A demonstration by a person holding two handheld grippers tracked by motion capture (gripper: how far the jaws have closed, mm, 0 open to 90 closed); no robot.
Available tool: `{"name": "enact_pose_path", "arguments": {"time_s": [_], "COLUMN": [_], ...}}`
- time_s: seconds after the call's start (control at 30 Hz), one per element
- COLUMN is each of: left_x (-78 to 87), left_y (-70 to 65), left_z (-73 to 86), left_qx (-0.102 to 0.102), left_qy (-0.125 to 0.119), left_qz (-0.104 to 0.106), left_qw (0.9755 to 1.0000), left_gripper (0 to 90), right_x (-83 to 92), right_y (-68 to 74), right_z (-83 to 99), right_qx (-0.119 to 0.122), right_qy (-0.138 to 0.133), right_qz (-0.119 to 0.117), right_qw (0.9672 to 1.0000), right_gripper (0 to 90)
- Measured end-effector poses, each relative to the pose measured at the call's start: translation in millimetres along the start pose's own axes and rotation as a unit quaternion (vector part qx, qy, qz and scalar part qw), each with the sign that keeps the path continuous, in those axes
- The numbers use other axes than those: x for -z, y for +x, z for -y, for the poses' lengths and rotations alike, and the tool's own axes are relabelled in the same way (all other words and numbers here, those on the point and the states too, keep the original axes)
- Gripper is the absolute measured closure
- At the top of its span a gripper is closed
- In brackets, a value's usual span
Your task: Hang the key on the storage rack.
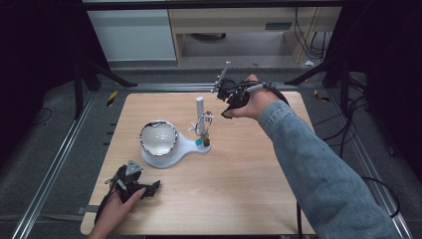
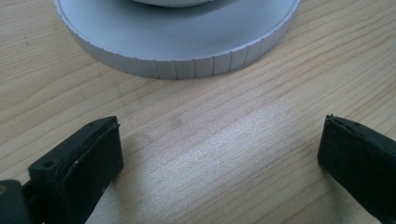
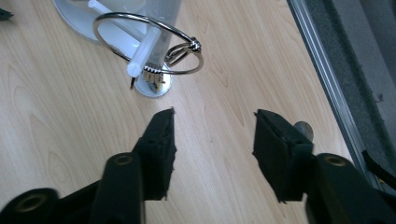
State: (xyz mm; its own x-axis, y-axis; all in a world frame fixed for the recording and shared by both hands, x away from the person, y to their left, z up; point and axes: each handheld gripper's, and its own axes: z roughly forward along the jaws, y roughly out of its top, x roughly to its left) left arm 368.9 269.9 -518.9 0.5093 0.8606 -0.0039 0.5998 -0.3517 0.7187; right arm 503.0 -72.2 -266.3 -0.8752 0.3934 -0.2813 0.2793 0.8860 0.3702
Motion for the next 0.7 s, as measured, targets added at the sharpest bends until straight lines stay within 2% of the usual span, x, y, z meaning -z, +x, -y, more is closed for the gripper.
{"name": "enact_pose_path", "arguments": {"time_s": [0.1,0.2,0.23,0.43,0.63,0.7], "left_x": [0.0,0.0,0.0,0.0,0.0,0.0], "left_y": [0.0,0.0,0.0,0.0,-0.2,-0.2], "left_z": [0.0,0.0,0.0,0.0,0.1,0.1], "left_qx": [0.0,0.0,0.0,0.0,0.0,0.001], "left_qy": [0.0,0.0,0.0,0.0,0.0,-0.001], "left_qz": [0.0,0.0,0.0,0.0,0.0,0.0], "left_qw": [1.0,1.0,1.0,1.0,1.0,1.0], "left_gripper": [0.0,0.0,0.0,0.0,0.0,0.0], "right_x": [-0.7,-4.0,-4.0,-13.5,-19.0,-20.0], "right_y": [-0.3,-1.7,-1.7,-3.5,-4.2,-3.8], "right_z": [2.2,6.4,6.4,17.6,31.8,36.4], "right_qx": [-0.003,-0.014,-0.014,-0.037,-0.058,-0.056], "right_qy": [-0.001,0.013,0.013,0.017,0.011,0.01], "right_qz": [0.001,-0.004,-0.004,-0.003,-0.003,-0.001], "right_qw": [1.0,0.9998,0.9998,0.9992,0.9983,0.9984], "right_gripper": [42.4,29.7,29.7,15.4,7.5,7.1]}}
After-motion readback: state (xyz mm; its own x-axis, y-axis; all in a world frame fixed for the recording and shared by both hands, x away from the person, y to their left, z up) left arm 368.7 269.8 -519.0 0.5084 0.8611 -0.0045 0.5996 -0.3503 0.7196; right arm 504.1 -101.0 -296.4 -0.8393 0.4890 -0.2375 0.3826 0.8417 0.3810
